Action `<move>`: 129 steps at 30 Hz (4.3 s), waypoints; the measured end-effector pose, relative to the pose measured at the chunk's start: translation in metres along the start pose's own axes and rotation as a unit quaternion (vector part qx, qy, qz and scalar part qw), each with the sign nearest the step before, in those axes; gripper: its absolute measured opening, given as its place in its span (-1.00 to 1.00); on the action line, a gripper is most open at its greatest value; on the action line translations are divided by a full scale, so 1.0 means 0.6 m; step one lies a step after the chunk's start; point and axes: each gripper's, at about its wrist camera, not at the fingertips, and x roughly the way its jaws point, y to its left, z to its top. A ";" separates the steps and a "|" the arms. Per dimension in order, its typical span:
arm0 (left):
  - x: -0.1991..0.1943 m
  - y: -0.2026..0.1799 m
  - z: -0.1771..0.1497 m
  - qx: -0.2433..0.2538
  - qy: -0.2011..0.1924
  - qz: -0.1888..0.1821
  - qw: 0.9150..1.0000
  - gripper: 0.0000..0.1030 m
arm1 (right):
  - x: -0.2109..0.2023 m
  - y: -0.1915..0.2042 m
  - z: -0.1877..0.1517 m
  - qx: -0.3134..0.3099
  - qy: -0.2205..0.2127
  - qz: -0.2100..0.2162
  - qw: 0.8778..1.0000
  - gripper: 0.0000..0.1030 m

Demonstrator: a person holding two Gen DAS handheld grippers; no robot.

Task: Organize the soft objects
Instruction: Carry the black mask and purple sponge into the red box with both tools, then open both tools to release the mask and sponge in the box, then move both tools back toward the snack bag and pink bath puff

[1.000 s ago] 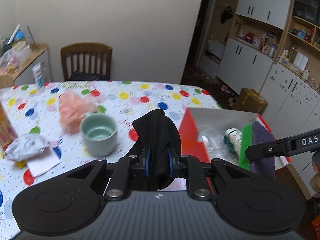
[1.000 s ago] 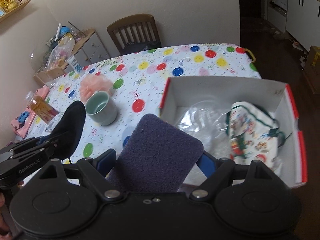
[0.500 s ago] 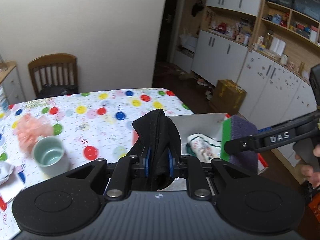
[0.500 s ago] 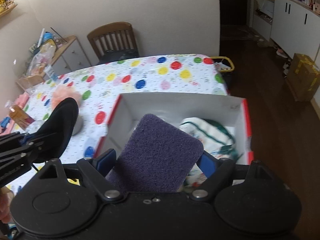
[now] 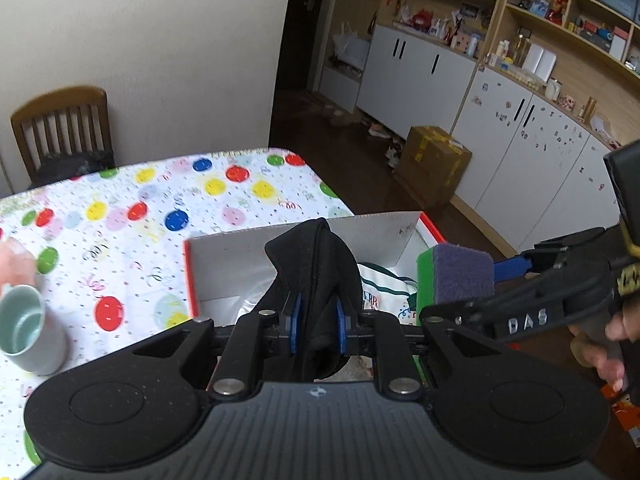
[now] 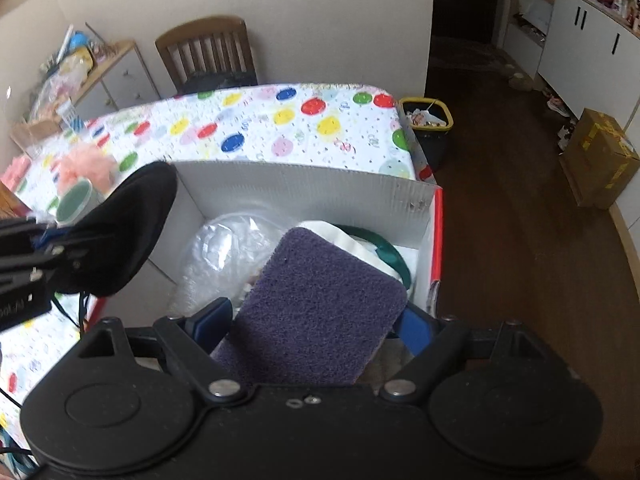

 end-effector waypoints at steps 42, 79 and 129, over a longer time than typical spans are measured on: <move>0.239 -0.002 0.000 -0.015 0.119 0.020 0.993 -0.67 | 0.109 -0.004 0.018 -0.055 0.047 0.008 0.997 0.68; 0.091 -0.003 0.004 -0.004 0.033 -0.001 0.999 0.20 | -0.062 -0.009 -0.018 0.005 -0.083 0.073 0.994 0.91; -0.224 0.458 -0.167 -0.110 -0.099 0.139 0.979 0.96 | 0.078 0.470 0.103 -0.033 -0.061 0.159 0.985 0.98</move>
